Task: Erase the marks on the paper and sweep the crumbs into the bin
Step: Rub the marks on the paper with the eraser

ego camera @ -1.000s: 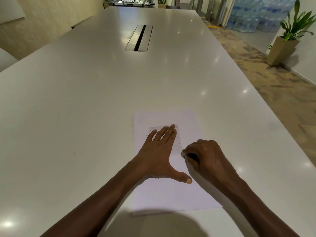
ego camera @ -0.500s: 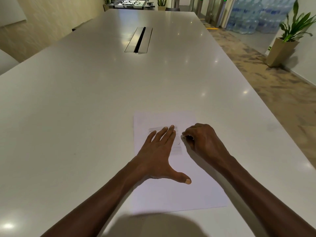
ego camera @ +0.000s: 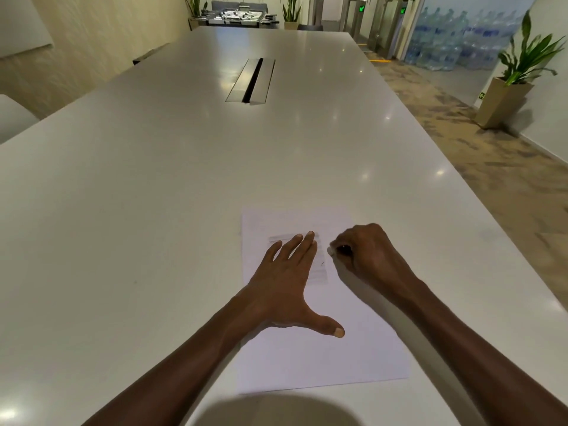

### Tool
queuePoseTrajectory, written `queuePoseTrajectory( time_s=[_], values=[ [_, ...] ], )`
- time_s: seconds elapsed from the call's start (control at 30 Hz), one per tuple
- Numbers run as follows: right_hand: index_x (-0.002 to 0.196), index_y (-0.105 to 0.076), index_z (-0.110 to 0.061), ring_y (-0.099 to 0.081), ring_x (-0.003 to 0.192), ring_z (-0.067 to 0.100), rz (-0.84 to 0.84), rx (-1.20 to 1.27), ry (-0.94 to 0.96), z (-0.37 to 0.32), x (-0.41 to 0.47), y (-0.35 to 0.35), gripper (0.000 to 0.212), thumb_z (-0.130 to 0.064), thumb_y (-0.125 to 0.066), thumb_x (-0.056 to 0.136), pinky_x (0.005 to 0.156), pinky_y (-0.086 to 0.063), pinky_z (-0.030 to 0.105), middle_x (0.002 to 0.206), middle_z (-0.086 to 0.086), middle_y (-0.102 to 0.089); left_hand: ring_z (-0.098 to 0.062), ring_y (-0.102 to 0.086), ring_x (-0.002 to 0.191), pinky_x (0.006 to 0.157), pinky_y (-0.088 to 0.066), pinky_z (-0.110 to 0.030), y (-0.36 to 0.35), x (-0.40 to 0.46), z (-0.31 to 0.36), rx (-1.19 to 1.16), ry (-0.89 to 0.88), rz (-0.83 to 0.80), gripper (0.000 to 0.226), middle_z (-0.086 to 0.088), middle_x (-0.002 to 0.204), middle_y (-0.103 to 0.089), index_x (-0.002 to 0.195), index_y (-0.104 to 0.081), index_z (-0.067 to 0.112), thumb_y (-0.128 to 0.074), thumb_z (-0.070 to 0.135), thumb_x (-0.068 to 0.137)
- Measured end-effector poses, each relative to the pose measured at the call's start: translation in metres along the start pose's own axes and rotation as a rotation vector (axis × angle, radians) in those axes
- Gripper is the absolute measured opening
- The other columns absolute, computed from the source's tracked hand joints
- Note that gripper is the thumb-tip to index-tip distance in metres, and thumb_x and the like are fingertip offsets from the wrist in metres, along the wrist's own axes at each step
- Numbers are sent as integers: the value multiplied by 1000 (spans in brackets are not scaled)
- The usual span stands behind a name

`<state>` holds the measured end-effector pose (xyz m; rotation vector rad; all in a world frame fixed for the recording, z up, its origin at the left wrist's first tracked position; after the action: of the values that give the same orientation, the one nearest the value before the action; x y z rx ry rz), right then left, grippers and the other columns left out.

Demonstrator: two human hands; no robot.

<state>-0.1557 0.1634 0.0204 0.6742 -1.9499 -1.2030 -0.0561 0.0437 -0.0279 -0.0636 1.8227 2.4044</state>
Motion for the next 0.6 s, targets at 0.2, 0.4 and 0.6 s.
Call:
queuePoseTrajectory(
  time_s=[0.2, 0.4, 0.6],
  values=[
    [63, -69, -7, -61, 52, 18, -20, -69, -7, 19, 26, -8, 21, -9, -56, 80, 54, -47, 33, 61, 11, -67, -11, 22, 149, 123, 5, -44, 1, 0, -1, -3, 2, 11, 149, 7, 162, 26, 156, 17, 17, -47, 101, 50],
    [59, -66, -6, -59, 49, 21, -57, -133, -30, 16, 12, -7, 21, -4, -55, 76, 51, -47, 33, 57, 11, -65, -11, 24, 148, 123, 4, -46, -1, 0, 0, 4, 15, -6, 149, 6, 161, 28, 155, 17, 17, -47, 101, 51],
    [49, -34, -11, -17, 51, 22, -89, -170, 65, -5, -9, 12, 23, 2, -43, 66, 48, -20, 32, 53, 9, -20, -11, 26, 148, 123, 6, -45, 0, 0, 0, 26, 13, -16, 149, 6, 161, 29, 155, 18, 16, -47, 101, 51]
  ],
)
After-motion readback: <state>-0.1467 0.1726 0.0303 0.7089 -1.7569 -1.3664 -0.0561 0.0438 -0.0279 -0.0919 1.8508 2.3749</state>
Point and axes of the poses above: each hand's wrist, its own x-axis towards the middle knuckle, its own y-axis out of the back of the hand, z = x × y, the point moved 5 cm from there along x, towards the middle knuckle
